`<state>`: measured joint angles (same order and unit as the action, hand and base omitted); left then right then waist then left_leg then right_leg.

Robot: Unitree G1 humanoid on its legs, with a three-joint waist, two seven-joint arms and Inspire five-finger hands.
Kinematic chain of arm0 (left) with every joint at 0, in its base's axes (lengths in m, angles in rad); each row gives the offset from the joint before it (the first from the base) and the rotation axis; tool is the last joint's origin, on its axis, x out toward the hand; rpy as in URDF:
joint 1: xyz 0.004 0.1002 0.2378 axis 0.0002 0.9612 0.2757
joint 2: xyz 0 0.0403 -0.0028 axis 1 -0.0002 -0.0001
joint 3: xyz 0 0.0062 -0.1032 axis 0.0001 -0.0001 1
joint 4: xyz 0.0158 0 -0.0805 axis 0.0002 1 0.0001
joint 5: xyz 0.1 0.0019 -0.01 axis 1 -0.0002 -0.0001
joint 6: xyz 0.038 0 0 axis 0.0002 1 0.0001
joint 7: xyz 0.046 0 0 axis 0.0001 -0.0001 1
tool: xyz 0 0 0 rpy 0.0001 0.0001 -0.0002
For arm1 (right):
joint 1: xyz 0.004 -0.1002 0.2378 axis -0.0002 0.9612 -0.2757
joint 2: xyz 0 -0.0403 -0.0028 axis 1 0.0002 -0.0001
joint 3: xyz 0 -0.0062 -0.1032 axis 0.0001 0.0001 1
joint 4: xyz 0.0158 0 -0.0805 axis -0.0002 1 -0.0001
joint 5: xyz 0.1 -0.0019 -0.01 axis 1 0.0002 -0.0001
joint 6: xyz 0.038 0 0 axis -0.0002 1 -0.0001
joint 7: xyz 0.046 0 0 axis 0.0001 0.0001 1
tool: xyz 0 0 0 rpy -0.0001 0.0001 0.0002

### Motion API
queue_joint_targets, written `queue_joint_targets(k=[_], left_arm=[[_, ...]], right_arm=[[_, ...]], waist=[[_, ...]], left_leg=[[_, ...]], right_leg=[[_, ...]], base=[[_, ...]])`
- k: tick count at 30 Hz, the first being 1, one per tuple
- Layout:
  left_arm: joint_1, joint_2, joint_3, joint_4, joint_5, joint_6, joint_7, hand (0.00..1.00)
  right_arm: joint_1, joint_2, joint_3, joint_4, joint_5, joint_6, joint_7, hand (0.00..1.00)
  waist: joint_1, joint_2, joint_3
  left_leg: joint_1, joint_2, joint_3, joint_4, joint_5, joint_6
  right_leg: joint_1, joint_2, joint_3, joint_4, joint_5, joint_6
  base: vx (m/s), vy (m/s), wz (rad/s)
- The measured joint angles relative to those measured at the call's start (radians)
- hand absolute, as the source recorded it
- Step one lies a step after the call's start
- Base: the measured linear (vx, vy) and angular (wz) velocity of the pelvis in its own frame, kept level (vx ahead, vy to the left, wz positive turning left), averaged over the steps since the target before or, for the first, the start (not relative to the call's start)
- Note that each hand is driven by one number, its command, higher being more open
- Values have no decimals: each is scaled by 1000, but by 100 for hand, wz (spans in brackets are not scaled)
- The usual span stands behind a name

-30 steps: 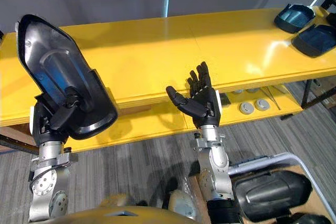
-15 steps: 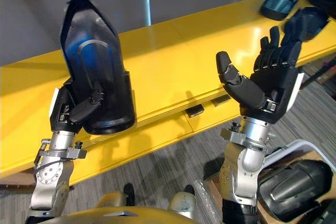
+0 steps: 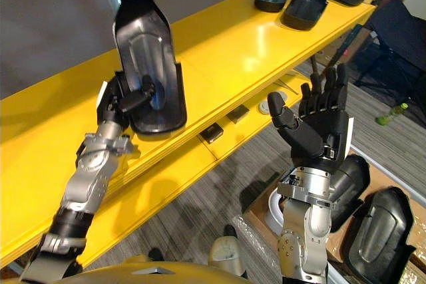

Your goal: Walk over and take three plastic housings, then place them on the shelf

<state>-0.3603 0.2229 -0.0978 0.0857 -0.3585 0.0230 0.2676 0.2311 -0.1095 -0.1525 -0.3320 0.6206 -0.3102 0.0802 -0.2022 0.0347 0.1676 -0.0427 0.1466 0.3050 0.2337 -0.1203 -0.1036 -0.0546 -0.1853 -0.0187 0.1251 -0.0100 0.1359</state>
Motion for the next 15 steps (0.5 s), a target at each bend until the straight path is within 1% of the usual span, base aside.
queue_joint_targets(k=[1, 3, 4, 7, 10, 11, 12, 15], left_arm=[[-55, 12, 6, 58, -28, 0, 39, 0], [-124, 24, 24, 147, -41, 0, 101, 0], [-170, 24, 36, 216, -83, 0, 129, 0], [-241, 25, 39, 341, -142, 0, 201, 0], [-272, 25, 39, 418, -190, 11, 253, 0], [-272, 25, 39, 425, -190, 22, 263, 0], [-272, 25, 39, 442, -202, 47, 283, 0], [-273, 24, 47, 460, -228, 76, 330, 0]], right_arm=[[0, -2, 30, 11, 26, 19, 20, 100], [1, -8, 87, 14, 28, 52, 45, 100], [1, -18, 130, 14, 28, 69, 61, 100], [2, -42, 220, 15, 27, 109, 83, 100], [3, -48, 261, 16, 17, 124, 85, 100], [5, -48, 263, 16, 14, 125, 83, 100], [13, -48, 262, 16, 13, 125, 78, 100], [24, -48, 262, 16, 12, 125, 55, 100]], waist=[[-11, 5, 0], [-23, 17, 2], [-30, 30, 7], [-46, 49, 14], [-52, 58, 19], [-53, 59, 20], [-54, 60, 20], [-58, 60, 21]], left_leg=[[3, -4, 4, -24, 14, 0], [22, -14, 19, -73, 41, 0], [32, -18, 25, -100, 55, 1], [57, -25, 27, -150, 85, -2], [65, -31, 28, -179, 106, -1], [67, -32, 29, -185, 109, -1], [68, -32, 29, -190, 114, -2], [68, -34, 29, -201, 123, -1]], right_leg=[[-14, 0, 4, 6, -1, -1], [-37, 0, 23, 22, -5, -6], [-44, 0, 26, 31, -7, -7], [-47, 1, 26, 48, -21, -4], [-71, 0, 28, 91, -42, -6], [-74, 0, 29, 96, -44, -6], [-80, 1, 30, 104, -47, -5], [-85, 2, 31, 107, -47, -5]], base=[[4, -18, -9], [-11, -24, -16], [-23, -27, -10], [-18, -20, 3], [-38, -30, 2], [-41, -30, 0], [-30, -22, -1], [-24, -12, 1]])
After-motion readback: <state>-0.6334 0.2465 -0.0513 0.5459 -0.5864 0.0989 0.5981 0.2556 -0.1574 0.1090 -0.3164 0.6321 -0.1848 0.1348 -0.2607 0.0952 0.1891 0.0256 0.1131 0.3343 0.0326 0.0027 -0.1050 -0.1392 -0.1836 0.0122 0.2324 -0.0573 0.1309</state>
